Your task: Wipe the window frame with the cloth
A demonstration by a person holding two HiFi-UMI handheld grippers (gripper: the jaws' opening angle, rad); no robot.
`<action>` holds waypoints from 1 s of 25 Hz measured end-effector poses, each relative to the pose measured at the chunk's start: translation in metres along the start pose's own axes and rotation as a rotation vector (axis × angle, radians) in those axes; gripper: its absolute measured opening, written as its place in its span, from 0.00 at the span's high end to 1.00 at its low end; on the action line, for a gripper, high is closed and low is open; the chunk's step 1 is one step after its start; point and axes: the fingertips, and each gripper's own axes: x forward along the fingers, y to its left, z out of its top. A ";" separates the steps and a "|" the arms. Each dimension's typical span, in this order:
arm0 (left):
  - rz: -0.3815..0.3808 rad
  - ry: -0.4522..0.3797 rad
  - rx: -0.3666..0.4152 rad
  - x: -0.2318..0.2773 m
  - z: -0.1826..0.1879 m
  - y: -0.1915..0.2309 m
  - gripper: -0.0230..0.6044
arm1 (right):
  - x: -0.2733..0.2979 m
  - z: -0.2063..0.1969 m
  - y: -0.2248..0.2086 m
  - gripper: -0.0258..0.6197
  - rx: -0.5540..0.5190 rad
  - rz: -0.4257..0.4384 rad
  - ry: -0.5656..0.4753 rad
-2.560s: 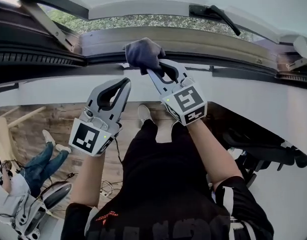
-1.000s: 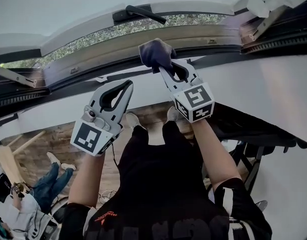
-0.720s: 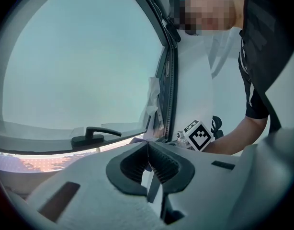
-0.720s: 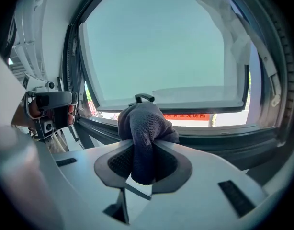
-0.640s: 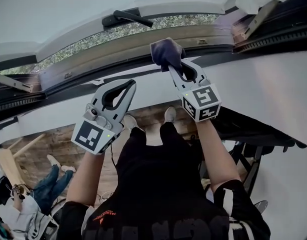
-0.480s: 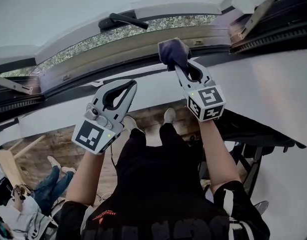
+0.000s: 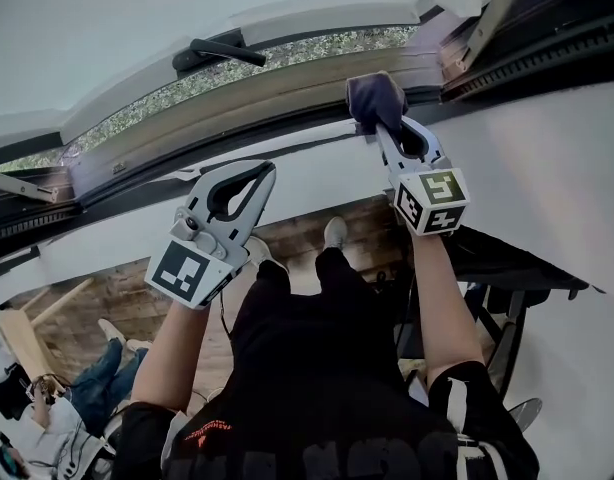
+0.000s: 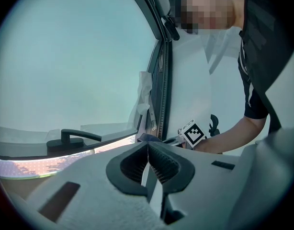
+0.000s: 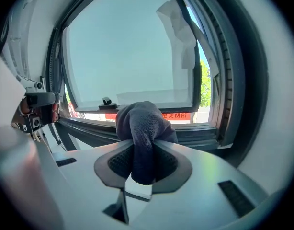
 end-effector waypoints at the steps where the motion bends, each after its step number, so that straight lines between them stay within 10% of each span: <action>1: -0.003 0.000 0.001 0.003 0.000 -0.002 0.93 | -0.001 0.000 -0.006 0.84 0.002 -0.008 -0.001; 15: -0.013 0.005 0.009 0.020 0.006 -0.015 0.93 | -0.022 0.001 -0.066 0.84 0.029 -0.120 -0.004; 25: 0.037 -0.050 -0.007 -0.037 0.010 0.006 0.93 | -0.016 0.034 0.023 0.84 -0.048 -0.036 -0.050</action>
